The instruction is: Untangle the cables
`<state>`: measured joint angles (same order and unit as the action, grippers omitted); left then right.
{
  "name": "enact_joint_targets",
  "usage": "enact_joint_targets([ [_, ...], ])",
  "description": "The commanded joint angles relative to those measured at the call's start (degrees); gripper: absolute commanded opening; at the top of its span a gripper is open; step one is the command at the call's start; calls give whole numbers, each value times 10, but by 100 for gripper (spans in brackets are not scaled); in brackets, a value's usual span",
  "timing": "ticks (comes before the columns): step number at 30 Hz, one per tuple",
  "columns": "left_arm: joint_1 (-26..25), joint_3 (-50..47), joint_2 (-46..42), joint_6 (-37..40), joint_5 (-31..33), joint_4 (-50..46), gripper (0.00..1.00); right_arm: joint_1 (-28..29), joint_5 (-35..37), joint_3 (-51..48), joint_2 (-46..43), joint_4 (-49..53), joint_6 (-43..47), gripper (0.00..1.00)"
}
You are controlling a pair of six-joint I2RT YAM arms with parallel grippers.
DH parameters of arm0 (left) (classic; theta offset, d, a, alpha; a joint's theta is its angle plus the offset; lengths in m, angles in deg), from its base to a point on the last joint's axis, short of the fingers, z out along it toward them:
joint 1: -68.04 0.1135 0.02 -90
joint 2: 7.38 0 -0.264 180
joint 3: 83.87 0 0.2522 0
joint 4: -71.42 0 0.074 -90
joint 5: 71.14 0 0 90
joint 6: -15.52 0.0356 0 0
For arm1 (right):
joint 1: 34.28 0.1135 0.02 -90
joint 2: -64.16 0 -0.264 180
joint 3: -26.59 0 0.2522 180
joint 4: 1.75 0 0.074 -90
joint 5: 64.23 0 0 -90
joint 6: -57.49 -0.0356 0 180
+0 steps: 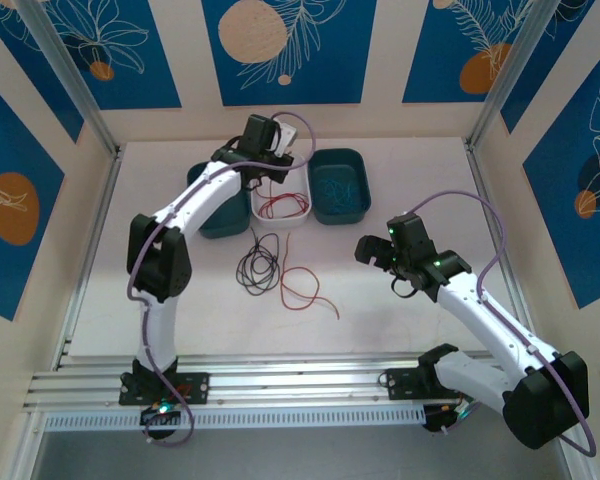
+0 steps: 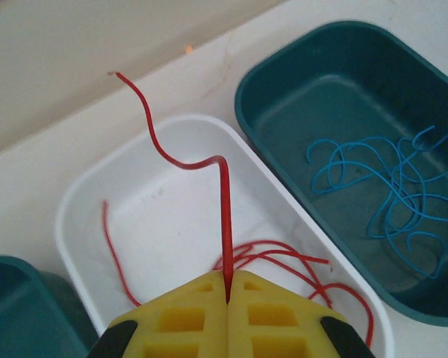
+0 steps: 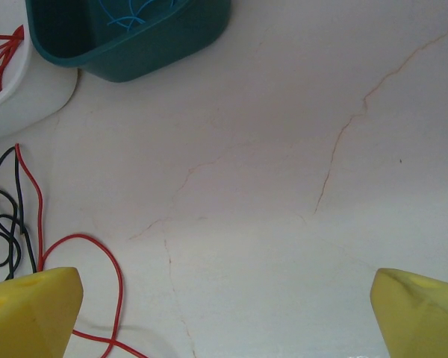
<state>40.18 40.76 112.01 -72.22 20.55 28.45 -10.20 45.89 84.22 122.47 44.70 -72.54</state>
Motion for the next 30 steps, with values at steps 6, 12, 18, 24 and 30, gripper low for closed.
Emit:
enact_joint_targets([
  [6,-20,61,52,-112,86,-108,0,-8,-5,17,0,15,-15,99],
  [12,-51,41,48,-163,181,-101,0,-11,-10,19,-1,16,-18,99],
  [18,-75,-10,21,-199,197,-75,0,-15,-11,18,-6,21,-19,99],
  [24,-99,-37,15,-239,235,-74,0,-17,-15,13,-9,17,-24,99],
  [30,-99,-18,43,-246,221,-68,0,-18,-20,8,-14,15,-25,99],
])
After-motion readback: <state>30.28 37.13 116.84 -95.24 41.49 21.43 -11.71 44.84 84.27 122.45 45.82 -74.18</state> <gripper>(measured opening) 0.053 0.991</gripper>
